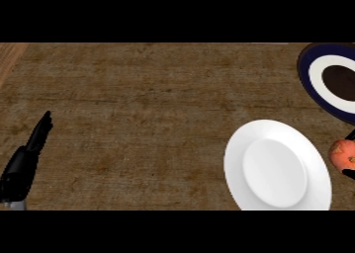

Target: Pick the squash from the plate and place it in the plate

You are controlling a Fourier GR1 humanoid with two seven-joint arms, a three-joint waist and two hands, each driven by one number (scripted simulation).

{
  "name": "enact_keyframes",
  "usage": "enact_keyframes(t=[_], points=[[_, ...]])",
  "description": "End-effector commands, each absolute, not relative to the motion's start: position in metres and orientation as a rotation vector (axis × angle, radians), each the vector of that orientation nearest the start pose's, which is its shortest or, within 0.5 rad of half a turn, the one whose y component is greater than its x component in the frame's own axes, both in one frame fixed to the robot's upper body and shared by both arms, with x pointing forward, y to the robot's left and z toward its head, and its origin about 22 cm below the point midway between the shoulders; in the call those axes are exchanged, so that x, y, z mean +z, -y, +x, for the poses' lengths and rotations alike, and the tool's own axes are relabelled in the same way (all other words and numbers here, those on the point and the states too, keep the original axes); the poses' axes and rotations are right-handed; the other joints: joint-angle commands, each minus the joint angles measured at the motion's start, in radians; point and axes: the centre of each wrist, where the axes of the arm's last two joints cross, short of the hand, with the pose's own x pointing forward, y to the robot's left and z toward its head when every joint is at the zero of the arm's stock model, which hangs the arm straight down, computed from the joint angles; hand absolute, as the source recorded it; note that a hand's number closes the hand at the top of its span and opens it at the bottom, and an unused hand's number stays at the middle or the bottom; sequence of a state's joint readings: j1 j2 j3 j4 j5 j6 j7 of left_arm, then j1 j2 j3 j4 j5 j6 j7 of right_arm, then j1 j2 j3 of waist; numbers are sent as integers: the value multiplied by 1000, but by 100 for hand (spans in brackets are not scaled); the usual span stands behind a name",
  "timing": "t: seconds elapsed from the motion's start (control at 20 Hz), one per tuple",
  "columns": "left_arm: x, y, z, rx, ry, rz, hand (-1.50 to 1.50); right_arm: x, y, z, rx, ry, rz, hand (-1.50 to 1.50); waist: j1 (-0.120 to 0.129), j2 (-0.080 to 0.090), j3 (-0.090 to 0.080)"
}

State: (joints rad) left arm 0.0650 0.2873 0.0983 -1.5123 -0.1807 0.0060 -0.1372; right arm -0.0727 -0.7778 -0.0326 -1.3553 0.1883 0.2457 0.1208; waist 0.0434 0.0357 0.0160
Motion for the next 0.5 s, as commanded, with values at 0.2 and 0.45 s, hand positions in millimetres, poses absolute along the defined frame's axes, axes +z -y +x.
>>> enact_keyframes(t=[0.2,0.45], points=[[3,-326,226,-314,1572,428,0,150,510,251,716,1240,-879,150,23,11,9],[-2,-323,226,-308,1563,418,0,182,543,244,623,1466,-985,150,16,5,7]])
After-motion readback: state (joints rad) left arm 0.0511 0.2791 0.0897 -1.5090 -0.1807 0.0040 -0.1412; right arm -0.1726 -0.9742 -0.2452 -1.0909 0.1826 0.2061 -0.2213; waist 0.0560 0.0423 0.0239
